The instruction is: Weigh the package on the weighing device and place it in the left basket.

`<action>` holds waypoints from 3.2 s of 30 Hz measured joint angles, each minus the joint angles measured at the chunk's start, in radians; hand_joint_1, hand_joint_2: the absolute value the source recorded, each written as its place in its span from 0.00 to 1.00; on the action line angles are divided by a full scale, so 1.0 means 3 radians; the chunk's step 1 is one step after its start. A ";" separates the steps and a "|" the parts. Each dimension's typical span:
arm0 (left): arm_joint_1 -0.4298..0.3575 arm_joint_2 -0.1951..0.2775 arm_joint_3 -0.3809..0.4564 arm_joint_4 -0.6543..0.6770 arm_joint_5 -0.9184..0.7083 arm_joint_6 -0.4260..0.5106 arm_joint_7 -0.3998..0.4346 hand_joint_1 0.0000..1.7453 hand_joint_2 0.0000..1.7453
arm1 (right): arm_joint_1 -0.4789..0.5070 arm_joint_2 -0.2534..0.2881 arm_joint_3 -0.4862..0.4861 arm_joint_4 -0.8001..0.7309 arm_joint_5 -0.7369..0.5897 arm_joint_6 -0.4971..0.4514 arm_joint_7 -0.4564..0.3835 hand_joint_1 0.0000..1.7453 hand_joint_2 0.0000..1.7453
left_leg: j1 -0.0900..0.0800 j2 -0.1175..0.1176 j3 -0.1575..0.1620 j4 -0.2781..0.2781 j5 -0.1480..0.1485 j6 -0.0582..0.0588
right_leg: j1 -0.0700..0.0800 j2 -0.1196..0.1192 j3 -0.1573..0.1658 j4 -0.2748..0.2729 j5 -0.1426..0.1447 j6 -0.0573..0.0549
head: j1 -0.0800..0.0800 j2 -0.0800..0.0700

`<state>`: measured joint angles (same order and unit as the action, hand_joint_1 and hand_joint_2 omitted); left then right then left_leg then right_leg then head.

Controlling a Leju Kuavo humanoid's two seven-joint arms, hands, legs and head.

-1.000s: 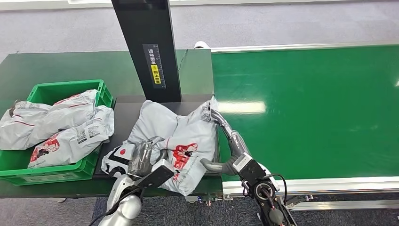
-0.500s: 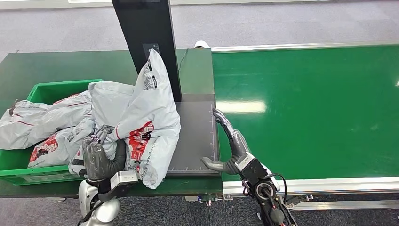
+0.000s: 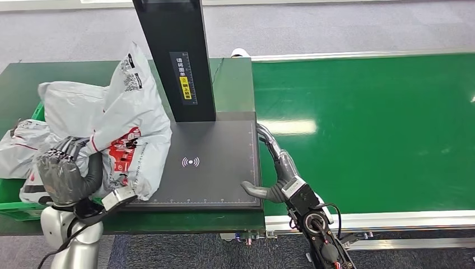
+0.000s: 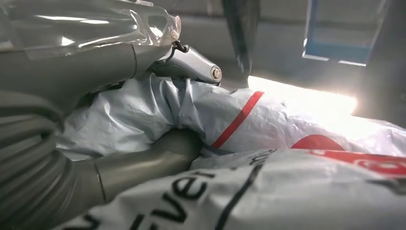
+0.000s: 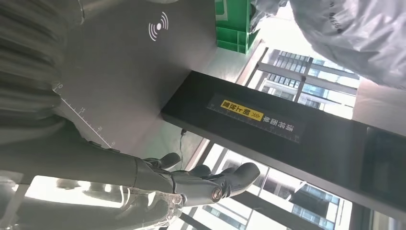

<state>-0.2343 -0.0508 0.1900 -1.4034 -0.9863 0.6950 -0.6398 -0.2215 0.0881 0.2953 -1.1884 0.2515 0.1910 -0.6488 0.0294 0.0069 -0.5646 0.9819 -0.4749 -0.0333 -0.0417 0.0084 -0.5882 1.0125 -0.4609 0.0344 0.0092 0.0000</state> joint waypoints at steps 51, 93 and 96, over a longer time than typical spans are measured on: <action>-0.1374 0.0668 0.0923 0.2461 -0.1117 -0.1738 0.2255 1.00 1.00 | -0.0007 -0.0038 0.0001 0.0083 0.0181 0.0125 0.0026 0.00 1.00 | -0.0002 -0.0032 0.0063 -0.0004 0.0005 0.0000 | -0.0002 -0.0028 0.0079 0.0000 -0.0009 -0.0001 | -0.0001 0.0000; -0.0126 -0.0045 -0.0157 0.0128 0.2592 -0.0475 -0.0112 0.00 1.00 | -0.0091 -0.0053 0.0111 0.0163 0.0012 -0.0105 0.0082 0.00 1.00 | 0.0000 -0.0010 0.0001 0.0000 0.0003 -0.0002 | 0.0000 -0.0008 0.0008 0.0000 -0.0004 -0.0001 | 0.0000 0.0000; -0.0070 -0.0002 -0.0368 0.0132 0.2740 -0.0920 -0.0107 0.00 1.00 | -0.0107 -0.0056 0.0111 0.0178 -0.0002 -0.0085 0.0076 0.00 1.00 | 0.0000 -0.0010 0.0001 0.0000 0.0003 -0.0002 | 0.0000 -0.0008 0.0007 0.0000 -0.0004 -0.0001 | 0.0000 0.0000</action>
<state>-0.2553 -0.0514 0.0795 -1.3639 -0.1643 0.4191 -0.6718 -0.2537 0.0714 0.3285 -1.1351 0.2508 0.1657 -0.6261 0.0294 0.0041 -0.5643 0.9820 -0.4740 -0.0341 -0.0418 0.0061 -0.5860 1.0125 -0.4620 0.0340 0.0092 0.0000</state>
